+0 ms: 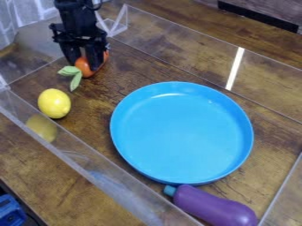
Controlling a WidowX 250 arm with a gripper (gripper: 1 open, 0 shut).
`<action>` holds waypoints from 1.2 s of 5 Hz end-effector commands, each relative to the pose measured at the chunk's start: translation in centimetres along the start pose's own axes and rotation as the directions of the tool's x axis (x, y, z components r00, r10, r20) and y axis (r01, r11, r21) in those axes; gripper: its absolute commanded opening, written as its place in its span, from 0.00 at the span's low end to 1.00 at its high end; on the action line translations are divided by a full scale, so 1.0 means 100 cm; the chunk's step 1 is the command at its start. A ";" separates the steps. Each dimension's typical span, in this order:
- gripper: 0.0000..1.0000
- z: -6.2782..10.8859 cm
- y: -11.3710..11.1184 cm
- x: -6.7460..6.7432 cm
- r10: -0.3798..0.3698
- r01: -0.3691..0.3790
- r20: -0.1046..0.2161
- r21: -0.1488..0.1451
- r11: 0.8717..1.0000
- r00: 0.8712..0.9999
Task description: Move the carrot to the left side
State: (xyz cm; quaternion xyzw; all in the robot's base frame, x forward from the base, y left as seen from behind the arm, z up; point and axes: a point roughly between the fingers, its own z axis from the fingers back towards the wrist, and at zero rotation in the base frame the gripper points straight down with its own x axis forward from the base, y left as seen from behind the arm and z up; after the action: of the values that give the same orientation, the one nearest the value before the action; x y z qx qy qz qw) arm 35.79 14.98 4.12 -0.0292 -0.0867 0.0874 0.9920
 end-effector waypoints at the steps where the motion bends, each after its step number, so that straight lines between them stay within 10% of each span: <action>1: 1.00 0.048 0.006 0.021 -0.005 0.000 0.134 0.033 0.999 0.991; 6: 1.00 0.089 -0.030 0.042 -0.047 0.049 0.194 -0.007 0.999 0.980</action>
State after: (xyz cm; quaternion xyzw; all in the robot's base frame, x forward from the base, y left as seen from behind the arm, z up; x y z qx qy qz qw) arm 38.05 13.26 9.17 -0.0438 -0.1266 0.0772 0.9880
